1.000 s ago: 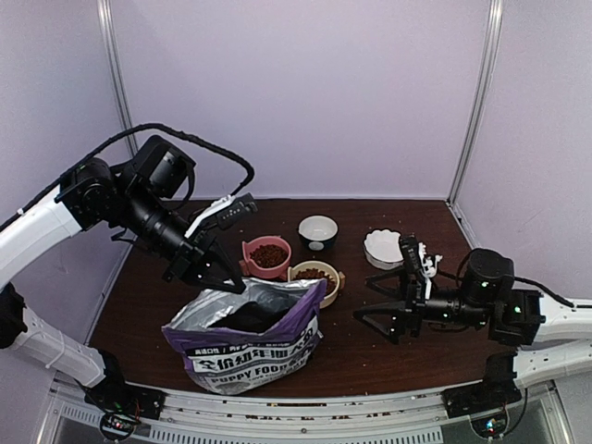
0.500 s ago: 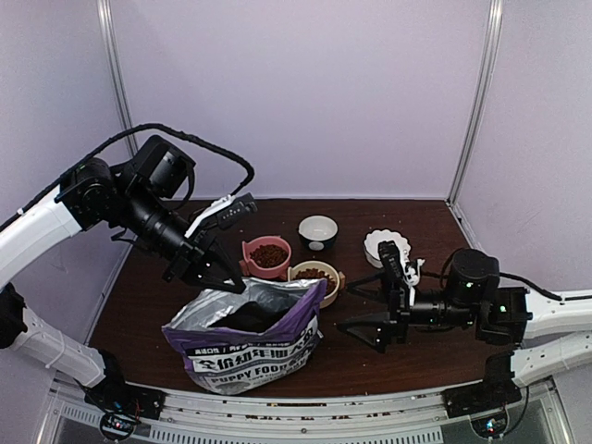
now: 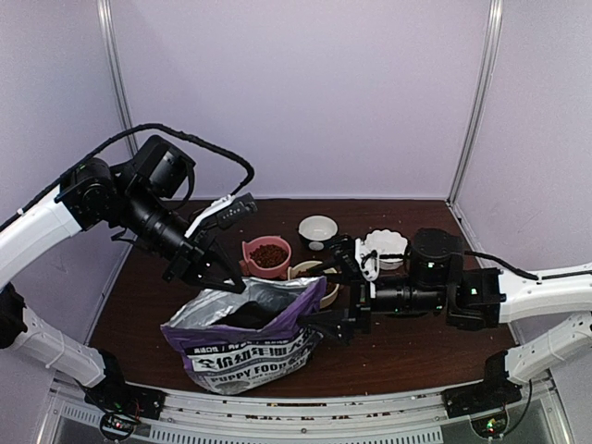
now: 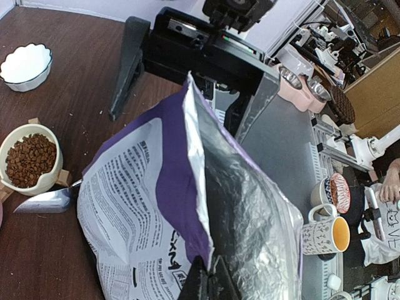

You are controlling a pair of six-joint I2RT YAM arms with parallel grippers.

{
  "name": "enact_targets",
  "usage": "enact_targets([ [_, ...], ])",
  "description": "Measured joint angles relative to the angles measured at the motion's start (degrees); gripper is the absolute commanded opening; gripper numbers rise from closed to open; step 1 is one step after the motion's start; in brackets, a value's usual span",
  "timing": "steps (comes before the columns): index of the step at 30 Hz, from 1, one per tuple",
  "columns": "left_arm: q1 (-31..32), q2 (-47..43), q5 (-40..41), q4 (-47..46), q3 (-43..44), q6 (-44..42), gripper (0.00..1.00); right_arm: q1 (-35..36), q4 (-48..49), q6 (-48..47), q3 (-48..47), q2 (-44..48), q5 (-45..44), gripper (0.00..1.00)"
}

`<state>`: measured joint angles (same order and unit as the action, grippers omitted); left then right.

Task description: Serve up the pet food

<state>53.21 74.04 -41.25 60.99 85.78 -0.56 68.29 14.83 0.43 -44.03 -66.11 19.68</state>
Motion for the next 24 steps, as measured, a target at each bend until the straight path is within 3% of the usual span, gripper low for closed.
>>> enact_targets([
  [2, 0.0, 0.0, 0.0, 0.0, 0.0, 0.0, 0.00, 0.0, 0.2, -0.9, -1.3, -2.1, 1.1, 0.87],
  [7, 0.0, -0.1, 0.1, 0.2, 0.0, 0.0, 0.00, 0.0, 0.6, -2.0, -2.6, -4.4, 2.9, 0.44],
  [11, 0.0, -0.1, 0.1, -0.1, 0.0, 0.2, 0.25, -0.1, 0.8, -1.8, -2.6, -4.4, 3.3, 0.23],
  [12, 0.1, -0.1, 0.1, -1.0, 0.1, 0.2, 0.40, -0.1, 0.7, -1.5, -2.7, -4.4, 3.5, 0.16],
  [14, 0.4, -0.1, 0.6, -1.6, 1.0, 0.2, 0.59, 0.0, 0.0, -0.7, -3.2, -4.4, 3.7, 0.00],
  [18, 2.3, -0.1, 3.8, -1.6, 3.2, 0.2, 0.80, 0.2, -1.5, 1.4, -3.7, -3.9, 4.3, 0.00],
  [24, 7.7, 1.9, 10.8, 0.3, 7.5, -0.3, 0.92, 0.3, -4.9, 5.4, -3.7, -1.5, 3.1, 0.00],
])
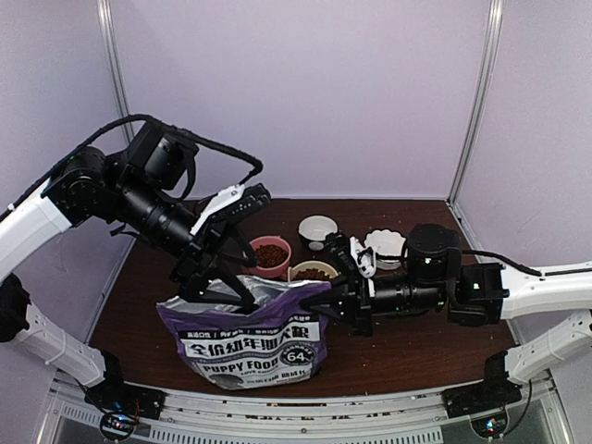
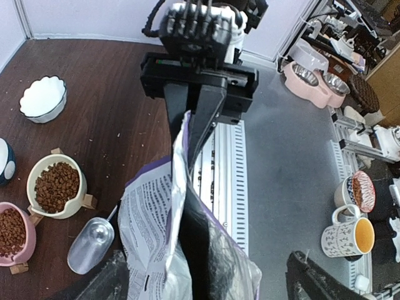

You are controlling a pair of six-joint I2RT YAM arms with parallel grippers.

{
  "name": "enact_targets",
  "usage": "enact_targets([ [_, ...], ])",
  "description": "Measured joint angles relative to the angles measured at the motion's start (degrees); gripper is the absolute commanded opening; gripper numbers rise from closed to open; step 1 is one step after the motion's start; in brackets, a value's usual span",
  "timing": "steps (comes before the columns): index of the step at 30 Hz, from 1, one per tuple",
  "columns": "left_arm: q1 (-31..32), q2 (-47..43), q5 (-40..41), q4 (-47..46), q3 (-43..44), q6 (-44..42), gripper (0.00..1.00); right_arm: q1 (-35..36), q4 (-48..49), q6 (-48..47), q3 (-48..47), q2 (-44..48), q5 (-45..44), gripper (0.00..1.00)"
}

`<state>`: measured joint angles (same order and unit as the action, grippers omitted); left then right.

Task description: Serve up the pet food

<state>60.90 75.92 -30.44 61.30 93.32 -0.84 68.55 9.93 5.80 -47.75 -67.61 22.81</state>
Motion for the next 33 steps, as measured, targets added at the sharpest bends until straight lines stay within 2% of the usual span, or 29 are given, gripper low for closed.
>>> enact_targets([
  [10, 5.2, 4.0, 8.2, 1.4, 2.3, -0.4, 0.97, 0.0, -3.6, 4.0, 3.1, 6.7, -6.6, 0.00],
  [25, 11.8, 9.4, 20.1, 5.1, 7.6, -1.6, 0.96, 0.2, -1.1, 6.3, 5.1, 7.5, -9.7, 0.00],
  [27, 12.8, 9.8, 23.1, 5.4, 7.8, -2.1, 0.87, 0.2, -0.9, 6.3, 5.2, 7.5, -9.8, 0.00],
  [33, 14.6, 11.3, 29.6, 6.3, 8.2, -3.8, 0.34, 0.3, 0.2, 6.5, 5.8, 7.6, -9.8, 0.00],
])
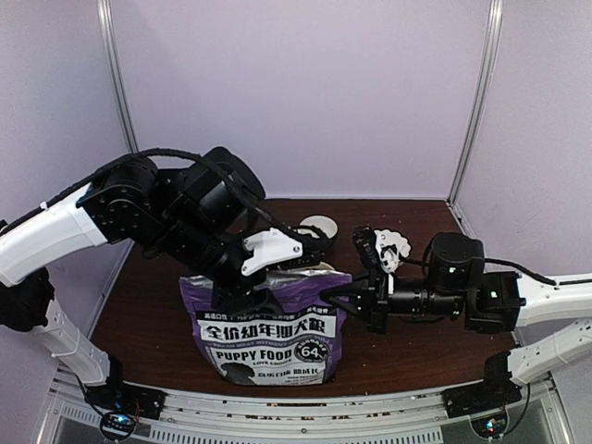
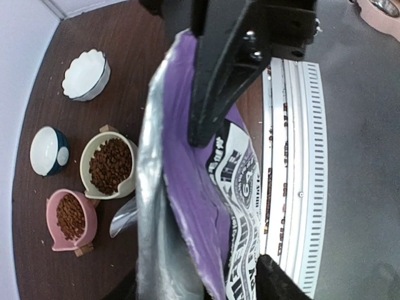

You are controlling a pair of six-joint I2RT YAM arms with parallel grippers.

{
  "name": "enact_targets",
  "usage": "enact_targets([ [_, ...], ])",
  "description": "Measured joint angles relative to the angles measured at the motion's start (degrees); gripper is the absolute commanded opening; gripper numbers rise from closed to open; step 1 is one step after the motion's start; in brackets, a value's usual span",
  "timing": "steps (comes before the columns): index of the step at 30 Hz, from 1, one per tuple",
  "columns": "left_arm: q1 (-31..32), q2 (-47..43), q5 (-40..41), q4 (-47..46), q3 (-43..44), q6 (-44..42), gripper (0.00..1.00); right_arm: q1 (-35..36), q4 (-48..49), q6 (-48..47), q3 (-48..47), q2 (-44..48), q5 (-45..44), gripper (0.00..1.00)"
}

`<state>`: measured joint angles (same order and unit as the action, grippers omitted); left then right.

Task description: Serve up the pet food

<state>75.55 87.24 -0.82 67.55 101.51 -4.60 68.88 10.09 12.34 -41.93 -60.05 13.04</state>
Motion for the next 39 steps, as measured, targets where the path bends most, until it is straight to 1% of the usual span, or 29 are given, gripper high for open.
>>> enact_targets([
  [2, 0.0, 0.3, 1.4, 0.0, 0.0, -0.3, 0.16, 0.1, 0.4, 0.1, 0.2, 0.0, 0.2, 0.00],
  [3, 0.0, 0.4, 2.0, 0.0, 0.1, -0.4, 0.09, 0.1, 0.6, 0.1, 0.4, 0.1, 0.5, 0.01],
  [4, 0.0, 0.4, 2.4, 0.0, 0.1, -0.6, 0.03, 0.1, 0.9, 0.2, 0.7, 0.2, 0.6, 0.05],
  [5, 0.0, 0.4, 2.4, 0.0, 0.1, -0.5, 0.00, 0.1, 1.4, 0.2, 1.0, 0.3, 0.7, 0.10],
  [9, 0.7, 0.3, 3.5, 0.3, 0.3, -0.7, 0.00, 0.0, 2.8, 0.5, 2.0, 1.7, 0.6, 0.29],
  [11, 0.7, 0.3, 3.7, 0.3, 0.3, -0.7, 0.00, -0.1, 3.3, 0.3, 2.4, 3.4, 0.6, 0.37],
  [14, 0.7, 0.3, 3.7, 0.4, 0.3, -0.7, 0.00, -0.2, 3.9, -0.2, 3.1, 6.2, 0.6, 0.41],
  [18, 0.7, 0.3, 3.7, 0.4, 0.3, -0.6, 0.00, -0.2, 4.1, -1.3, 3.9, 8.3, 0.6, 0.41],
  [25, 0.7, 0.3, 3.7, 0.5, 0.4, -0.6, 0.00, -1.3, 4.2, -2.6, 4.1, 7.8, 1.0, 0.39],
  [32, 0.7, 0.3, 3.7, 0.5, 0.4, -0.6, 0.00, -2.1, 4.3, -3.2, 4.1, 5.5, 2.8, 0.28],
  [36, 0.7, 0.3, 3.7, 0.5, 0.4, -0.6, 0.00, -2.4, 4.4, -3.1, 4.1, 4.8, 4.3, 0.24],
  [39, 0.7, 0.3, 3.7, 0.5, 0.4, -0.6, 0.00, -2.6, 4.9, -3.0, 4.0, 4.7, 5.2, 0.18],
])
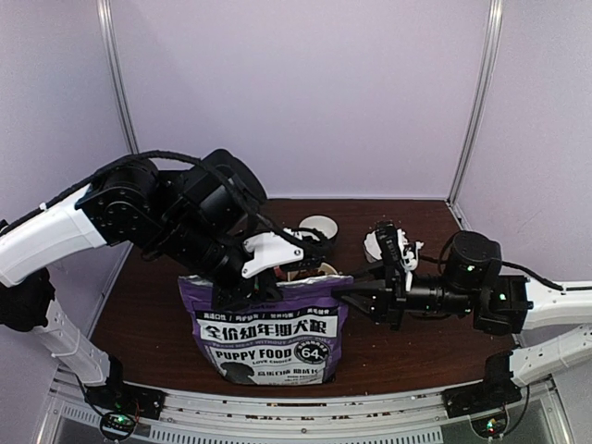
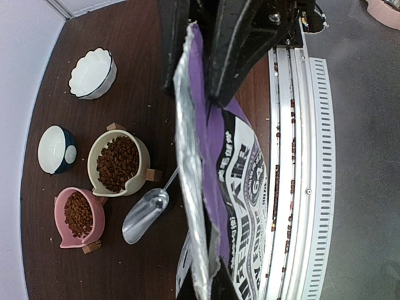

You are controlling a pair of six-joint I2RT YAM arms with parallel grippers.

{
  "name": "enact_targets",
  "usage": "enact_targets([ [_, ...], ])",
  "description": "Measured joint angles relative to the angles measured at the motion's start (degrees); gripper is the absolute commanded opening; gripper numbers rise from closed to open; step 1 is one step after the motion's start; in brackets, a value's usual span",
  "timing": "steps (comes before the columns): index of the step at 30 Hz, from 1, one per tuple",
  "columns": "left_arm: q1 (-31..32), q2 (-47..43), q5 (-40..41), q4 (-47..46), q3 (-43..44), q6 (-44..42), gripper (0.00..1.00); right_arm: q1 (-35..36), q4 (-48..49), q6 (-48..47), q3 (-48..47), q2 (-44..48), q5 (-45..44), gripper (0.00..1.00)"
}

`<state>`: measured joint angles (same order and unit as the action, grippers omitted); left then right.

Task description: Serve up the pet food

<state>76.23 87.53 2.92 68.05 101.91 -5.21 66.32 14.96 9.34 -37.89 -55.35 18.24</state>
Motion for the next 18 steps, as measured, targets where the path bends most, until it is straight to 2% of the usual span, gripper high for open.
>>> enact_targets([
  [6, 0.0, 0.0, 0.0, 0.0, 0.0, 0.0, 0.00, -0.2, 0.7, 0.2, 0.0, -0.4, 1.5, 0.00],
  [10, 0.0, 0.0, 0.1, 0.1, 0.0, 0.0, 0.00, -0.4, 1.3, 0.3, 0.0, -0.8, 2.4, 0.00],
  [11, 0.0, 0.0, 0.1, 0.1, 0.0, 0.1, 0.03, -0.5, 1.3, 0.3, 0.0, -0.8, 2.5, 0.00],
  [15, 0.0, 0.0, 0.4, 0.1, 0.0, 0.6, 0.37, -0.5, 1.3, 0.3, 0.0, -0.8, 3.0, 0.00],
  [18, -0.1, 0.0, 0.6, -0.6, 0.0, 1.4, 0.49, -0.5, 1.3, 0.3, 0.0, -0.8, 3.7, 0.00],
])
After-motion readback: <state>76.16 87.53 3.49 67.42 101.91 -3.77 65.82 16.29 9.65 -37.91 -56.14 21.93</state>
